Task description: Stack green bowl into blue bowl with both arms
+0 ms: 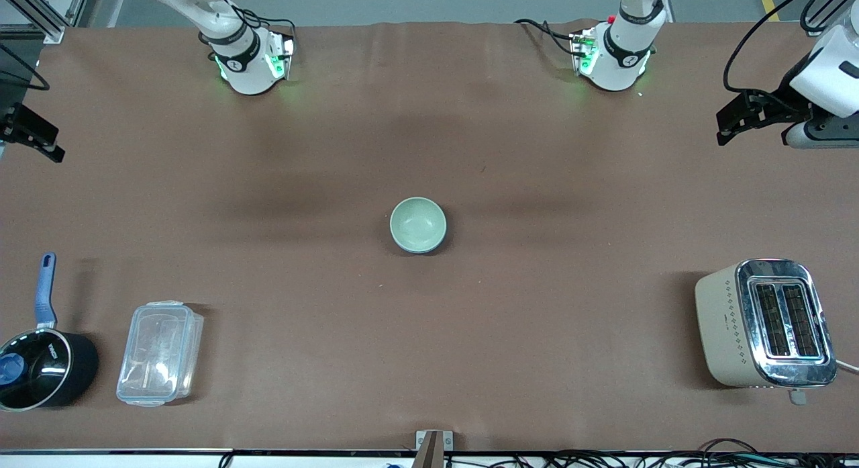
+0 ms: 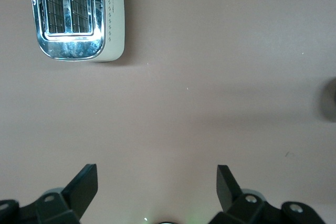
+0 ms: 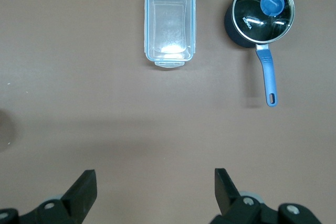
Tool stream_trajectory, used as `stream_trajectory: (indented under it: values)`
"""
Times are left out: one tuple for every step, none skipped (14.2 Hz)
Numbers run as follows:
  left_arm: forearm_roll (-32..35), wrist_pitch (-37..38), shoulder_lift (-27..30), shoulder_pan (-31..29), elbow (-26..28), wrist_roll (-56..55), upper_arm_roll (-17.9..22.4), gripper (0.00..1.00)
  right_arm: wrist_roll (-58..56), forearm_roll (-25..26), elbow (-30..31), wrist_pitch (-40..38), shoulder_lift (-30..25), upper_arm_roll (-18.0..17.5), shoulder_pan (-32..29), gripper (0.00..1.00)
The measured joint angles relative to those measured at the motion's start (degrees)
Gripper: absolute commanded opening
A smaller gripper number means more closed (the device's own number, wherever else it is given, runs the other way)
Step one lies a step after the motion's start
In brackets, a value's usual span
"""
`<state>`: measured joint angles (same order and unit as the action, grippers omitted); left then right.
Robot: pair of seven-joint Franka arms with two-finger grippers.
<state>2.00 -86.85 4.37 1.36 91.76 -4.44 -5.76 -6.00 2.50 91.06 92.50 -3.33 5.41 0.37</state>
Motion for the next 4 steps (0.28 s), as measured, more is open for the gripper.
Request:
stream_trajectory:
  values:
    - [0.0,0.05,0.0,0.0,-0.05,0.0,0.0,1.0,0.01,0.23,-0.44,-0.13,0.74,-0.14,0.01,0.97]
    - [0.0,0.11,0.0,0.0,-0.07,0.0,0.0,1.0,0.02,0.37,-0.69,-0.56,1.21,-0.23,0.01,0.98]
    - [-0.13,0.26,0.0,0.0,-0.08,0.0,0.0,1.0,0.02,0.49,-0.78,-1.16,1.4,-0.23,0.0,0.98]
    - [-0.46,0.48,0.0,0.0,-0.09,0.0,0.0,1.0,0.02,0.57,-0.82,-1.84,1.42,-0.22,-0.01,0.98]
